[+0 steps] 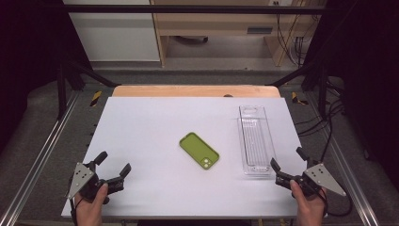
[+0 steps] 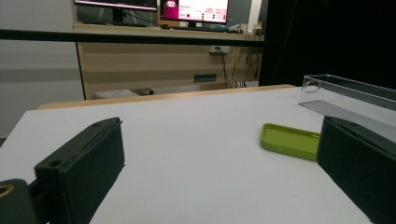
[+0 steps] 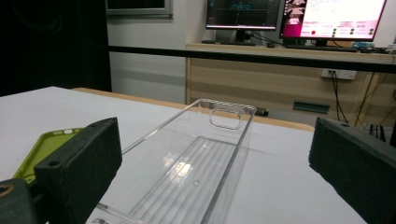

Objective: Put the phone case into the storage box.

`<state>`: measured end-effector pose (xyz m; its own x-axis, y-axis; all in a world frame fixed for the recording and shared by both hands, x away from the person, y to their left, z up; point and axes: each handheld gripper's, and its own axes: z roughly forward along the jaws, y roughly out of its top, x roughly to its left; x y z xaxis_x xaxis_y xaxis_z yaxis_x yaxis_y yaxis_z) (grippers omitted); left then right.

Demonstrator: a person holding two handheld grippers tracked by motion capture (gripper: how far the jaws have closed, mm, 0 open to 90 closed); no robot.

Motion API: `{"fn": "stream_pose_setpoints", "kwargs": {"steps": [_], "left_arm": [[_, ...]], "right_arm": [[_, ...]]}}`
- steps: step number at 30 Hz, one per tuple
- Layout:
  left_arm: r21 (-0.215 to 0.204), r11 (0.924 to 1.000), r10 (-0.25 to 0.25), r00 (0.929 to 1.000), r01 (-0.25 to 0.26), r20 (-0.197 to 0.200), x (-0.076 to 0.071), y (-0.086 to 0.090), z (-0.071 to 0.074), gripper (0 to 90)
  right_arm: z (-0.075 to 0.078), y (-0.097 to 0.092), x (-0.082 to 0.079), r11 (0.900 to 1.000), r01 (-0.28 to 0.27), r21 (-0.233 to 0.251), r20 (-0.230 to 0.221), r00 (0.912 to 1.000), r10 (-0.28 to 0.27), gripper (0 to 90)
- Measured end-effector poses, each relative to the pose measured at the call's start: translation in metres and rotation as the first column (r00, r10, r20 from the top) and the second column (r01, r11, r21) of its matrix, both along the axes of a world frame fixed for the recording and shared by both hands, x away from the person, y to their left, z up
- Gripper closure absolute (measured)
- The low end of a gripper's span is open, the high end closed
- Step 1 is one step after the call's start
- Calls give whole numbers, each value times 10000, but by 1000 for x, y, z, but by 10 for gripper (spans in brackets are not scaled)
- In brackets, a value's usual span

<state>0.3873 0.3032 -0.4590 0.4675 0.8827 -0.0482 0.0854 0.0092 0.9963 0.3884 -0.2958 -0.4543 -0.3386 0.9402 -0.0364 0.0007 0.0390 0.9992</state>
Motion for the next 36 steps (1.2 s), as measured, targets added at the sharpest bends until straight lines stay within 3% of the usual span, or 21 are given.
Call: {"fn": "stream_pose_setpoints", "kwargs": {"steps": [11, 14, 21, 29, 36], "left_arm": [[106, 9999, 106, 9998, -104, -183, 1, 0, -2, 7], [165, 9997, 186, 9995, -182, -256, 1, 1, -3, 9], [223, 9997, 128, 9992, -119, -383, 2, -1, -5, 10], [356, 9994, -13, 9993, 26, -365, 3, -3, -5, 10], [258, 9996, -79, 9990, 91, -439, 4, -3, -5, 13]], "right_arm": [[2, -1, -2, 9997, 229, 87, -209, 9995, -227, 52], [15, 6, -5, 9999, 81, -137, -147, 9999, -83, 61], [47, 39, 0, 9955, -362, -881, -702, 9971, 300, 84], [69, 71, 26, 9888, -789, -1269, -1661, 9844, 572, 95], [88, 103, 51, 9828, -1135, -1454, -2538, 9644, 738, 138]]}}
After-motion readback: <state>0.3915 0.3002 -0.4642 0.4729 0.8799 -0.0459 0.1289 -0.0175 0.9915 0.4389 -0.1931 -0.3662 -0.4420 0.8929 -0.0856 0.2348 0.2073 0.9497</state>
